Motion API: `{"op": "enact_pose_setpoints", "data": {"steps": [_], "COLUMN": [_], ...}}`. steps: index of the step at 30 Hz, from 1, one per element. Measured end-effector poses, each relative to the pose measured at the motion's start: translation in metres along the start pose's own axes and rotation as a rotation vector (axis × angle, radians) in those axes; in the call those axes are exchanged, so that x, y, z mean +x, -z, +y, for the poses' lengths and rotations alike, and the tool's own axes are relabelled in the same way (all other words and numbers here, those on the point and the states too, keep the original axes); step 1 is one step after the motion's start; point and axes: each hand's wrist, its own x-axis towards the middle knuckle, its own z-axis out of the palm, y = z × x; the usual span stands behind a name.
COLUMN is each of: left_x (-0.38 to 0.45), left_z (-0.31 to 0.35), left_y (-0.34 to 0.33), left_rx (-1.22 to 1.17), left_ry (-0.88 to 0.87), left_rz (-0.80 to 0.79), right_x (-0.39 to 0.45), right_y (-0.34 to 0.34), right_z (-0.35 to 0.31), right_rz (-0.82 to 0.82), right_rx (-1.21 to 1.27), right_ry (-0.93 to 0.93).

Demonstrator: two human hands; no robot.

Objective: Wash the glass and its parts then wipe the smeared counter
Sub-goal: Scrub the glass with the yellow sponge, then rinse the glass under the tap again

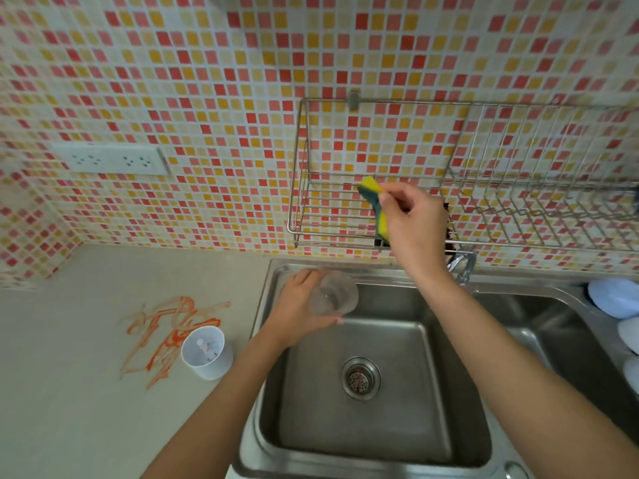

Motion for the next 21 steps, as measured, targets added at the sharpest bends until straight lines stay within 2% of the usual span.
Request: {"op": "enact_pose_setpoints", "data": {"steps": [2,9,12,15,17,21], "left_x": [-0.001,0.001,0.003,0.005,0.007,0.019], "left_z": [0.001,-0.003,-0.009,-0.012,-0.008,-0.003], "left_y": [0.0,-0.002,-0.006,-0.014,-0.02,-0.042], "left_rx": [-0.005,-0.05,-0.044,-0.078,-0.113,-0.128], "left_ry": [0.009,0.048,0.062,0.091,0.101,0.132], "left_rz": [0.006,0.029,0.008,-0.015,-0.009,-0.042], "right_x": [0.023,0.058,0.06,0.058,0.047,-0.011], "right_y": [-0.019,-0.083,-0.095,-0.09,-0.072,-0.011], "right_z": [0.0,0.035,0.047,0.05,0.043,0.049], "right_rz": [-0.034,-0.325,-0.392,-0.408,-0.315,0.105], "right_rx": [-0.142,-0.698,-0.701,-0.604,-0.479,-0.157], "right_ry": [0.02,-0.035,-0.073,-0.032,0.044,0.255]}}
